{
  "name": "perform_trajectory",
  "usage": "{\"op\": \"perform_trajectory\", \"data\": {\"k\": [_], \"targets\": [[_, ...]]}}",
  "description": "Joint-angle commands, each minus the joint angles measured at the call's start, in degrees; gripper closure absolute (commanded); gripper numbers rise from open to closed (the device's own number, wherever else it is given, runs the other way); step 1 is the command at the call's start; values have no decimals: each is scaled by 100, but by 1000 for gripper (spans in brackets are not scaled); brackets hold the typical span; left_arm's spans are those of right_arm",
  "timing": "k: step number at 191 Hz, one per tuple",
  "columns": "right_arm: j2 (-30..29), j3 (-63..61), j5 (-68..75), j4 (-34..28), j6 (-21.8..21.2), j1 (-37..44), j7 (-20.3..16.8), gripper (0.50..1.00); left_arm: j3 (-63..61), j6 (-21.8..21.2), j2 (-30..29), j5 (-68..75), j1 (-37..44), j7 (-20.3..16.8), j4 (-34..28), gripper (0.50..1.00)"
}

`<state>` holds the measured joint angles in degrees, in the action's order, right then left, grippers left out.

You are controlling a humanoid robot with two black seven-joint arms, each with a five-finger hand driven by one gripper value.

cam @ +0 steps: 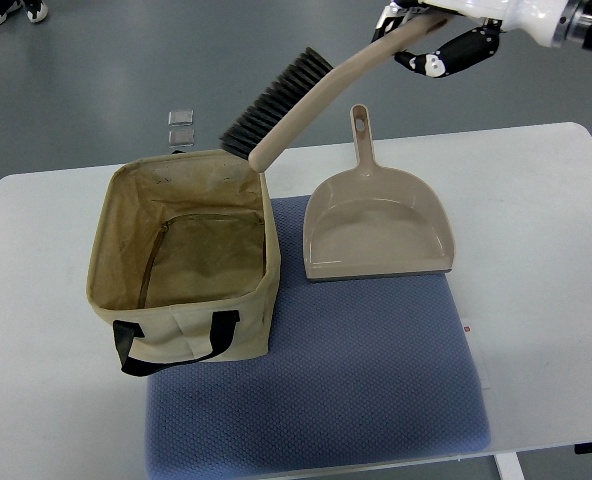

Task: Put pink broom in yellow bag with right hand

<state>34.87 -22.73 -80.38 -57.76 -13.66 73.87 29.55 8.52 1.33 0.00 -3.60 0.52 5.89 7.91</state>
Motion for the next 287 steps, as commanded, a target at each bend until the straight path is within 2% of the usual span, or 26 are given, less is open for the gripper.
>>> {"op": "perform_trajectory", "data": {"k": [1,22,52,73,101,107,118,122,129,141,151,165,195,205,217,276,287], "targets": [[-630,15,-215,300,-40,110,-99,1000,0,-1,0,0,1,0,0,500],[-1210,85,-593,617,-40,93,-116,1000,0,-1,0,0,1,0,8,500],[-1729,401,-725,881,92,31,-125,1000,0,-1,0,0,1,0,0,500],[-2054,727,-734,1171,505,5,-283,1000,0,-1,0,0,1,0,0,500],[-2318,797,-725,1461,681,-4,-415,959,0,-1,0,0,1,0,0,500],[-2327,788,-725,1461,716,-4,-415,926,0,-1,0,0,1,0,0,500],[-2335,779,-699,1452,734,-30,-415,822,0,-1,0,0,1,0,0,500],[-2335,770,-690,1452,734,-30,-415,807,0,-1,0,0,1,0,0,500],[-2335,770,-663,1452,734,-30,-415,744,0,-1,0,0,1,0,0,500],[-2327,762,-637,1443,734,-56,-398,711,0,-1,0,0,1,0,0,500],[-2309,753,-628,1443,734,-83,-380,707,0,-1,0,0,1,0,0,500],[-2292,709,-628,1434,734,-135,-363,677,0,-1,0,0,1,0,0,500],[-2248,516,-575,1408,795,-179,-345,671,0,-1,0,0,1,0,0,500],[-2239,331,-488,1408,856,-258,-345,648,0,-1,0,0,1,0,0,500],[-2221,120,-356,1408,900,-382,-336,644,0,-1,0,0,1,0,0,500],[-2204,-1752,1279,1531,1050,-1700,-310,640,0,-1,0,0,1,0,0,500],[-2212,-2112,1771,1593,1041,-2034,-310,615,0,-1,0,0,1,0,0,500]]}}
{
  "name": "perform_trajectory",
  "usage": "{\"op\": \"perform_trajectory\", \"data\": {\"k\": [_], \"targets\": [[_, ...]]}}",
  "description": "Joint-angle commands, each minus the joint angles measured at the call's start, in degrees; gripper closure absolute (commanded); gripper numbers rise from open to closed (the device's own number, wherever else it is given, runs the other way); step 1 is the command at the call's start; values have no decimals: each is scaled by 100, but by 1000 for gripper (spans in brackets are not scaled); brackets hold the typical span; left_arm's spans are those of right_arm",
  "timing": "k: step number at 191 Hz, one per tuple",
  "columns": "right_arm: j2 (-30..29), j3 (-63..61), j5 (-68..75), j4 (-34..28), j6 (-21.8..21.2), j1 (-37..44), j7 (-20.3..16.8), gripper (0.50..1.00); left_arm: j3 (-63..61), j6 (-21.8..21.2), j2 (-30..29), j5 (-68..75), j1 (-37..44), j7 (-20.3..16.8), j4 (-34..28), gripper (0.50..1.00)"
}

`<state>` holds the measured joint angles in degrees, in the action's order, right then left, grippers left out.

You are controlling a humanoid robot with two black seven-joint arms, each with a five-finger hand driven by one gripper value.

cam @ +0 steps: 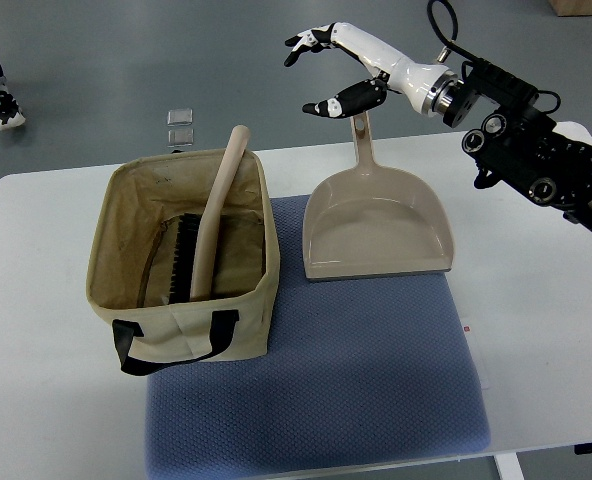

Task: Put pink broom in yellow bag with right hand

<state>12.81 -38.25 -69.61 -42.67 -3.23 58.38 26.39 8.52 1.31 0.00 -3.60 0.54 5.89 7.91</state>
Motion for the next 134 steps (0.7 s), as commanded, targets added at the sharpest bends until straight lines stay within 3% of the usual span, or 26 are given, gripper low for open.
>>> {"op": "perform_trajectory", "data": {"k": [1,79,134], "targets": [[2,-613,773,92,7,-546,6,609,0,1,0,0,-1,0,0,500],[-94,-1237,4095,760,-142,-1479,-29,576,0,1,0,0,-1,0,0,500],[-252,-1246,4904,786,-195,-1681,-11,570,0,1,0,0,-1,0,0,500]]}}
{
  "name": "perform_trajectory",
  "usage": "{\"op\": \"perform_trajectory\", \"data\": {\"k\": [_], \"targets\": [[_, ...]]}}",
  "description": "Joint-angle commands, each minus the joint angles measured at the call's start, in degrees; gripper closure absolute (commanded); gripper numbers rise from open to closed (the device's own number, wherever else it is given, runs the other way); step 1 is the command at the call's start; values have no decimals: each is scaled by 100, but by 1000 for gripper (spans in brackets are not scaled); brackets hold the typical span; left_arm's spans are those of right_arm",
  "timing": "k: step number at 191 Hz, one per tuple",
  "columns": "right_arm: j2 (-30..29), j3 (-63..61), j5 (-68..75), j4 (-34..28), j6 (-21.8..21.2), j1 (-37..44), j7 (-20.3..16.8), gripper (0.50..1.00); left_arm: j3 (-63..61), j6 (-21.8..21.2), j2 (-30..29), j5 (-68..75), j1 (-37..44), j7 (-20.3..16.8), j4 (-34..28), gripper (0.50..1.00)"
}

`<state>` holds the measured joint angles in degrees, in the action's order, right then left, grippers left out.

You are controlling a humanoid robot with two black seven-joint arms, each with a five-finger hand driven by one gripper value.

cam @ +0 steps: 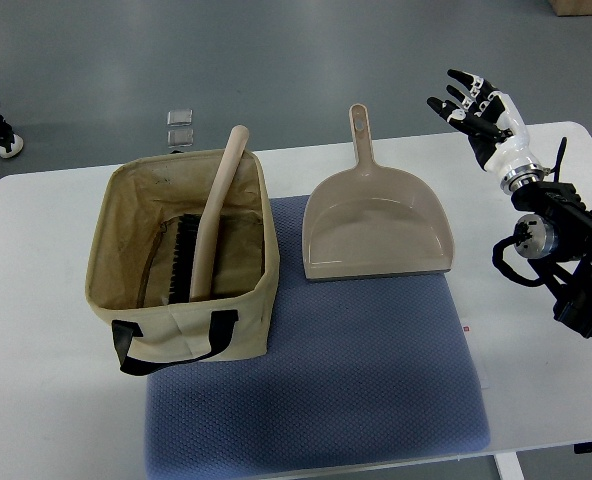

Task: Put pink broom in yellow bag with right hand

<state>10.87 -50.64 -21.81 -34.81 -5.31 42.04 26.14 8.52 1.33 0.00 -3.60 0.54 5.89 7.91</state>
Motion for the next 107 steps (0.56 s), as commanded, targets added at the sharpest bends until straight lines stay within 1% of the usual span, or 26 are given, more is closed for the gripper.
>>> {"op": "perform_trajectory", "data": {"k": [1,107], "targets": [[-59,-7,124,1,12,-47,14,570,0,-1,0,0,-1,0,0,500],[-67,-42,133,1,74,-100,31,570,0,-1,0,0,-1,0,0,500]]}}
